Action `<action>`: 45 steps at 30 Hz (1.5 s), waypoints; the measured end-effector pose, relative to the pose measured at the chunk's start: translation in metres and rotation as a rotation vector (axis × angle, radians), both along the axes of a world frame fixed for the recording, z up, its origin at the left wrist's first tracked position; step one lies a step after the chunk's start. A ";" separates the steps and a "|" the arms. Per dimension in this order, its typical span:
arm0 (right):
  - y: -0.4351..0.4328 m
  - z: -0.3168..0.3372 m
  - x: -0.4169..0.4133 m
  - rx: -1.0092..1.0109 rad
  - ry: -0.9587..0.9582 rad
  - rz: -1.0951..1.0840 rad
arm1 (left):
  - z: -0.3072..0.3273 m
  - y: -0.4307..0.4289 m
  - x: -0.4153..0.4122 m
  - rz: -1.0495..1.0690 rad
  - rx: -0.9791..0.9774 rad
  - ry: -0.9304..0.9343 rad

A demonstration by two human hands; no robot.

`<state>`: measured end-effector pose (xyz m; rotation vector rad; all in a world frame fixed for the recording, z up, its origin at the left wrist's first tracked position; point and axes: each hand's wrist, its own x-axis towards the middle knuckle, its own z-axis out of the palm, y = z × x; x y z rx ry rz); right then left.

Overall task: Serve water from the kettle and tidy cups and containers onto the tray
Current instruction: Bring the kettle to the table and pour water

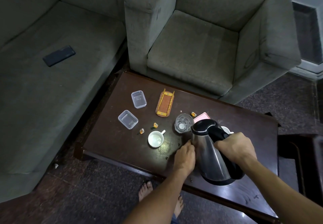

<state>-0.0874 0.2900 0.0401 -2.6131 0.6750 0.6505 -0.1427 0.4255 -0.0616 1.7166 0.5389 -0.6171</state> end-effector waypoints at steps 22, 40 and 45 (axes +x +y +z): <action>-0.001 -0.004 0.000 -0.011 -0.009 0.006 | -0.008 -0.003 -0.002 0.069 -0.077 0.012; 0.000 -0.001 -0.003 0.005 0.002 -0.021 | -0.001 0.001 -0.003 0.021 -0.002 0.014; 0.001 -0.001 -0.003 0.003 0.003 -0.010 | 0.000 0.001 -0.003 0.026 -0.014 0.013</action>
